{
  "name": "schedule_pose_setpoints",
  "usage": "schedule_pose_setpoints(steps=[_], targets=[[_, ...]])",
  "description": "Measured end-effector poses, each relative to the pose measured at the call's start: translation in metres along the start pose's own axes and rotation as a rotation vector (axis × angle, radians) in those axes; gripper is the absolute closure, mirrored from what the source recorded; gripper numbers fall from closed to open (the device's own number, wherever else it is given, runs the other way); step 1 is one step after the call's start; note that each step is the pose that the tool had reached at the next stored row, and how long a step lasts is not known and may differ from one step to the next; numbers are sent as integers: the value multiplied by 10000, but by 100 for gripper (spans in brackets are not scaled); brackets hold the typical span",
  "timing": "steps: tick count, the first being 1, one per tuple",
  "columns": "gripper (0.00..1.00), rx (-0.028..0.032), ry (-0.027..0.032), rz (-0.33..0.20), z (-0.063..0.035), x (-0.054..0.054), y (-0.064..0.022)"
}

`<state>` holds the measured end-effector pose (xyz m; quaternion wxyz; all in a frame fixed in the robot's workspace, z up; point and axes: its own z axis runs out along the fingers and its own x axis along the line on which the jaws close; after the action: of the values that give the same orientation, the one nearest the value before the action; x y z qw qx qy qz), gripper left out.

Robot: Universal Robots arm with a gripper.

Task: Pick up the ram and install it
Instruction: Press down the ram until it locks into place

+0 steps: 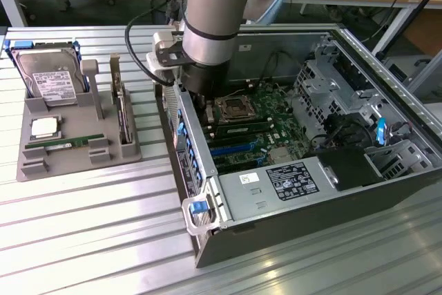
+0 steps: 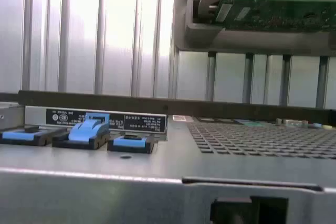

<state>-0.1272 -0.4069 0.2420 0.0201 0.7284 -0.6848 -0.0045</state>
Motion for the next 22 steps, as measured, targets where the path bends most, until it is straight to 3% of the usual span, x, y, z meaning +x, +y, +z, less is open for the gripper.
schedule_pose_setpoints(steps=[1,4,7,10,13,19,20,22], targets=[[89,-75,-4,-2,0,11,-175],[89,-75,-3,-4,0,11,-185],[89,-77,12,-2,-5,21,-341],[89,-77,29,-1,-6,27,-439],[89,-77,36,-1,0,29,-465],[89,-82,42,-1,110,27,-468],[89,-66,20,-1,87,26,-472],[89,-76,33,-2,-37,31,-480]])
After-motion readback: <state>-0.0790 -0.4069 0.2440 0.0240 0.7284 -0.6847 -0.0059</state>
